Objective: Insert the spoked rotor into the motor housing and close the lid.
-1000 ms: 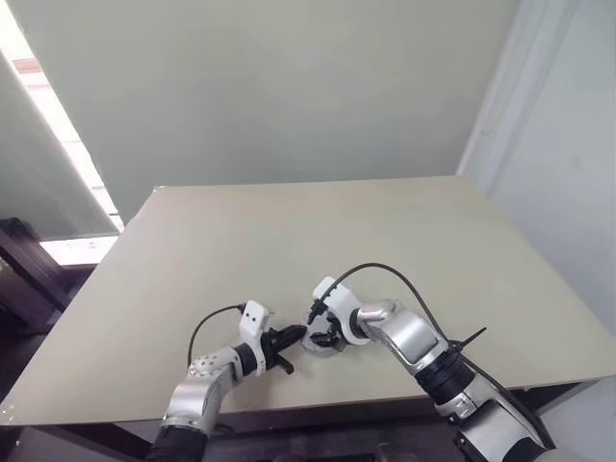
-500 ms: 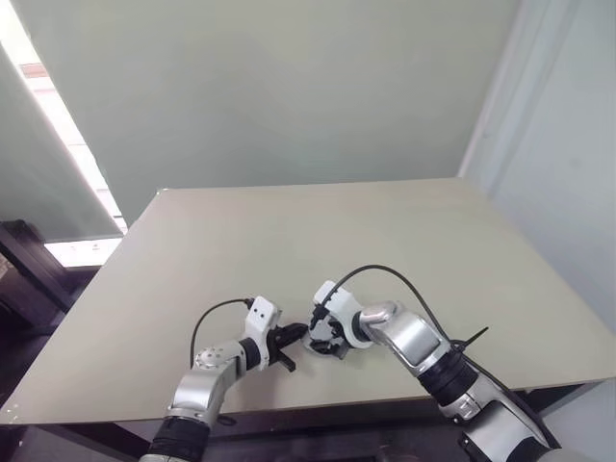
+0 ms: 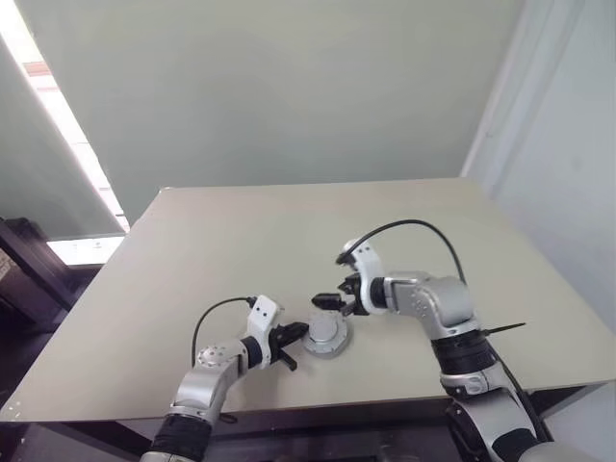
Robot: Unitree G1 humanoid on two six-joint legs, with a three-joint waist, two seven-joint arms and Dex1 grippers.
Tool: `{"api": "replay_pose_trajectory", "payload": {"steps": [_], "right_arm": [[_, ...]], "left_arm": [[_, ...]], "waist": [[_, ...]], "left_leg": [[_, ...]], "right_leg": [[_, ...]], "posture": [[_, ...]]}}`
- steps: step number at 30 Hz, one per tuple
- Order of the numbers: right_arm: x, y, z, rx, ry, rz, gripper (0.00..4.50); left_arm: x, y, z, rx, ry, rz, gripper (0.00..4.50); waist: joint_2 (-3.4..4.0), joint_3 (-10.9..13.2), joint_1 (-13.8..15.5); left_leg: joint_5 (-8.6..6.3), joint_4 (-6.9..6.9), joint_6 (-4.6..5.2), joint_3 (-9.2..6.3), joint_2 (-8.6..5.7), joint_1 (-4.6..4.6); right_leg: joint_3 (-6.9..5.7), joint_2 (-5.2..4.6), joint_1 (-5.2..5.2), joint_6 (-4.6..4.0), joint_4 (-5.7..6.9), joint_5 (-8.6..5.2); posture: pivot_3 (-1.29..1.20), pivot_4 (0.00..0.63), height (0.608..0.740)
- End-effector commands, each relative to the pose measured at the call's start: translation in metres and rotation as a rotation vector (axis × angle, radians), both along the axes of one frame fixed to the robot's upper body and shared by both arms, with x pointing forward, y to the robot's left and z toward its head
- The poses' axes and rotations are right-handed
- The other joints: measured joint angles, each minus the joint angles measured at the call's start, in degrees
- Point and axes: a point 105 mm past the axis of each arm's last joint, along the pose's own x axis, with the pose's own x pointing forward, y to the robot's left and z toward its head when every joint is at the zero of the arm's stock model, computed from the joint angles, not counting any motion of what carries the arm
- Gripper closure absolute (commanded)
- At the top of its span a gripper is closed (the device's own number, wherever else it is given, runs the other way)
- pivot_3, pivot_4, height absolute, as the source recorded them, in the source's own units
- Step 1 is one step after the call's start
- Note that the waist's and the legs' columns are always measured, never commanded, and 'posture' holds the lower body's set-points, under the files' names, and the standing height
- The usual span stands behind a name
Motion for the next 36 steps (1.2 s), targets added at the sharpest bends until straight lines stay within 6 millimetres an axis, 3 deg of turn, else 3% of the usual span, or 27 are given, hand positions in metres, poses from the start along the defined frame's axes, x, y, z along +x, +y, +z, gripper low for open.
{"api": "replay_pose_trajectory", "payload": {"steps": [1, 6, 17, 21, 26, 36], "right_arm": [[0.001, -0.013, -0.006, 0.158, 0.165, -0.094, 0.02], [-0.013, -0.018, -0.031, 0.339, 0.418, -0.155, 0.02], [-0.031, -0.011, -0.074, 0.452, 0.63, -0.205, 0.02], [-0.034, -0.004, -0.079, 0.477, 0.654, -0.196, 0.02], [-0.031, 0.013, -0.072, 0.56, 0.651, -0.169, 0.02], [-0.031, 0.039, -0.062, 0.565, 0.636, -0.099, 0.02]], "left_arm": [[-0.009, -0.009, -0.015, 0.027, 0.066, -0.043, 4.5], [-0.008, -0.012, -0.013, 0.025, 0.062, -0.052, 4.5], [-0.008, -0.008, -0.012, 0.036, 0.06, -0.051, 4.5], [-0.009, -0.005, -0.011, 0.043, 0.059, -0.047, 4.5], [-0.01, -0.001, -0.009, 0.051, 0.057, -0.038, 4.5], [-0.011, 0.004, -0.007, 0.056, 0.054, -0.02, 4.5]], "waist": [[0.04, 0.0, 0.0], [0.27, 0.0, 0.0], [0.32, 0.0, -0.3], [0.35, -0.1, -0.4], [0.36, -0.1, -1.3], [0.37, -0.1, -2.9]], "left_leg": [[0.0, 0.0, 0.0, 0.01, 0.0, -0.03], [0.0, -0.02, 0.01, 0.02, 0.0, -0.16], [0.0, -0.04, 0.02, 0.07, -0.01, -0.21], [0.0, -0.02, 0.02, 0.1, 0.0, -0.15], [0.0, -0.07, 0.02, 0.08, 0.05, -0.15], [0.0, -0.06, 0.02, 0.07, 0.09, -0.11]], "right_leg": [[0.01, 0.0, -0.02, 0.0, 0.0, 0.0], [0.02, 0.01, -0.1, 0.0, 0.01, 0.0], [0.08, 0.02, -0.15, 0.0, -0.01, 0.0], [0.1, 0.03, -0.1, 0.0, 0.0, 0.0], [0.1, 0.07, -0.14, 0.0, 0.01, 0.0], [0.11, 0.1, -0.14, 0.0, 0.04, 0.0]], "posture": [[0.0, 0.0, 0.74], [0.0, 0.0, 0.74], [0.0, 0.0, 0.74], [0.0, 0.0, 0.74], [0.0, 0.0, 0.74], [0.0, 0.0, 0.74]]}}
